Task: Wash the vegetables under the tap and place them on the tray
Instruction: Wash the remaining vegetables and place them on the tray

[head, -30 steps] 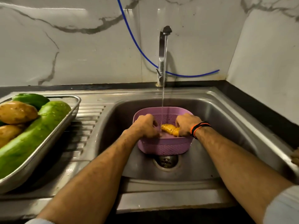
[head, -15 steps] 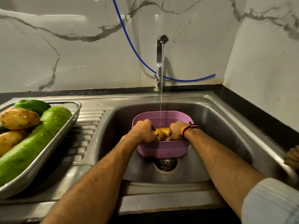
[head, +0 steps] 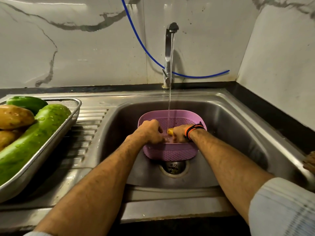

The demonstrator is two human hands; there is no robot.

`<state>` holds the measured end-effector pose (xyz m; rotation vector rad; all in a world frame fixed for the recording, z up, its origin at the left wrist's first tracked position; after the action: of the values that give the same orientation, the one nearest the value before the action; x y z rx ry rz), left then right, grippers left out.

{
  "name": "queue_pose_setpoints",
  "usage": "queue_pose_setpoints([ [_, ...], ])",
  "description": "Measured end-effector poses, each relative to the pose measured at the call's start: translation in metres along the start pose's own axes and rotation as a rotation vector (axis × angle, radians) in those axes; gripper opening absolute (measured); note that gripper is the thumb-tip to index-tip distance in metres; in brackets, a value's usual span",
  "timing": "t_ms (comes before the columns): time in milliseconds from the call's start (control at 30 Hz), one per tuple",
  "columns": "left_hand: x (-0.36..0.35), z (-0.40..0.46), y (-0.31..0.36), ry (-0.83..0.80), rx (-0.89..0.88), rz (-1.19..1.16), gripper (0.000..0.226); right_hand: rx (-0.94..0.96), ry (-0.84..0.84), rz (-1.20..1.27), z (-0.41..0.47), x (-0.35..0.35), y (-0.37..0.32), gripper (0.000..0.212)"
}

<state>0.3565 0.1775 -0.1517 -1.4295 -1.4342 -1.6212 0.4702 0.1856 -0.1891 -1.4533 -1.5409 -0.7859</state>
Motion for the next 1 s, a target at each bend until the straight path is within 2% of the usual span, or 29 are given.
queue_pose_setpoints([
  [133, -0.001, 0.001, -0.001, -0.015, 0.015, 0.002, 0.046, 0.007, 0.093, 0.136, -0.001, 0.011, 0.01, 0.026],
  [267, -0.002, 0.0, -0.002, -0.034, 0.03, -0.016, 0.048, -0.003, 0.3, 0.45, -0.001, 0.036, 0.03, 0.038],
  [367, 0.003, 0.0, -0.004, 0.006, 0.046, -0.047, 0.049, -0.047, 0.466, 0.898, -0.008, 0.049, 0.041, 0.041],
  [433, 0.009, 0.003, -0.009, 0.054, 0.086, -0.129, 0.047, -0.076, 0.465, 1.251, -0.007, 0.044, 0.043, 0.043],
  [500, 0.017, 0.008, -0.012, 0.113, 0.13, -0.313, 0.036, -0.07, 0.445, 1.448, -0.006, 0.043, 0.038, 0.049],
  [567, 0.024, 0.013, -0.009, 0.175, 0.163, -0.595, 0.028, -0.054, 0.432, 1.539, -0.006, 0.045, 0.033, 0.05],
  [700, 0.021, 0.02, 0.008, 0.162, 0.193, -1.103, 0.035, 0.006, 0.392, 1.759, -0.001, 0.05, 0.021, 0.042],
  [767, 0.011, 0.021, 0.02, 0.136, 0.216, -1.376, 0.03, -0.022, 0.417, 1.811, 0.006, 0.051, 0.015, 0.046],
  [900, -0.001, 0.033, 0.04, 0.114, 0.155, -1.628, 0.037, -0.09, 0.613, 1.545, 0.007, 0.059, 0.011, 0.066],
  [1000, 0.002, 0.035, 0.04, 0.192, 0.159, -1.702, 0.05, 0.017, 0.772, 1.327, -0.008, 0.071, 0.002, 0.054],
])
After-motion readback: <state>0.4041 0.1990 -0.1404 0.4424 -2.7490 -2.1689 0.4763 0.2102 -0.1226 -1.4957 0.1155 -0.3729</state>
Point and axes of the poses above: each hand's wrist, its own z-axis towards the middle knuckle, its own x-axis out of the back of the hand, y = z × x, the point moved 8 cm from there along z, towards the middle knuckle, and after that the axes turned 5 degrees about z, right-handed, at the moved point
